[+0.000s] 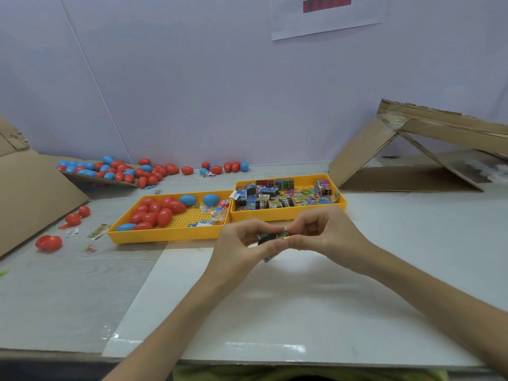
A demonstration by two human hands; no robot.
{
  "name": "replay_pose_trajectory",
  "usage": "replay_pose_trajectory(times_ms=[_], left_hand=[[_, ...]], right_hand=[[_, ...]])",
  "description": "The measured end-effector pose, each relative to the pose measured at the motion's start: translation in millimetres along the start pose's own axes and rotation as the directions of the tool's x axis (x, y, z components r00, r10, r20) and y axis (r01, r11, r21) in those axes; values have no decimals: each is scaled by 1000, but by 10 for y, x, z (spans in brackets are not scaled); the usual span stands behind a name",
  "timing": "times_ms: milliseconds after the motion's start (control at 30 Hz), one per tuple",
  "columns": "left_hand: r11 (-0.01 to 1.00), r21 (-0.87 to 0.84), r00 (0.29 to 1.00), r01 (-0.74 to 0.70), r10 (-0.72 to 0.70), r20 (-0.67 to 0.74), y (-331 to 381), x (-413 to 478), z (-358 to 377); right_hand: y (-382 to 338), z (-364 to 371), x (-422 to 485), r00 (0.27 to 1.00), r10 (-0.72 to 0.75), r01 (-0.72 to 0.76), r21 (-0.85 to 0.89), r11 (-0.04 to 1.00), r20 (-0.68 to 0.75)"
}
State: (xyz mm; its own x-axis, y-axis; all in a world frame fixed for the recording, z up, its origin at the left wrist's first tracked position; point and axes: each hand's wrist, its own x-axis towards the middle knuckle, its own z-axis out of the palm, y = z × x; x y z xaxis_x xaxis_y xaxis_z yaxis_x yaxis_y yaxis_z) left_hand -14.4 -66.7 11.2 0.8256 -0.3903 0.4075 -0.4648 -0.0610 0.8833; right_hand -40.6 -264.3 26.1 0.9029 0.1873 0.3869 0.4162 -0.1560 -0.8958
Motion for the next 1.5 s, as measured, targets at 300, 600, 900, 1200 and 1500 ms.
replay_pose_trajectory(times_ms=[300,600,900,1200,1500], left_hand=[[999,-44,1000,-10,9,-28,21,19,20],[996,-92,999,-22,18,-37,-37,5,8],[990,142,1000,1,-1,2,-49,-1,31],[989,139,999,40,-44,26,-83,-13,37],[981,174,994,-81,93,-61,-67,-4,3]], right_hand=[[-6,-66,32,999,36,-38,54,998,30],[21,-69,27,999,29,-30,46,998,19],[30,-62,14,999,-26,26,-4,1000,-41],[62,-84,26,992,-90,75,-158,985,-91],[52,-66,19,996,-75,66,-160,985,-54]])
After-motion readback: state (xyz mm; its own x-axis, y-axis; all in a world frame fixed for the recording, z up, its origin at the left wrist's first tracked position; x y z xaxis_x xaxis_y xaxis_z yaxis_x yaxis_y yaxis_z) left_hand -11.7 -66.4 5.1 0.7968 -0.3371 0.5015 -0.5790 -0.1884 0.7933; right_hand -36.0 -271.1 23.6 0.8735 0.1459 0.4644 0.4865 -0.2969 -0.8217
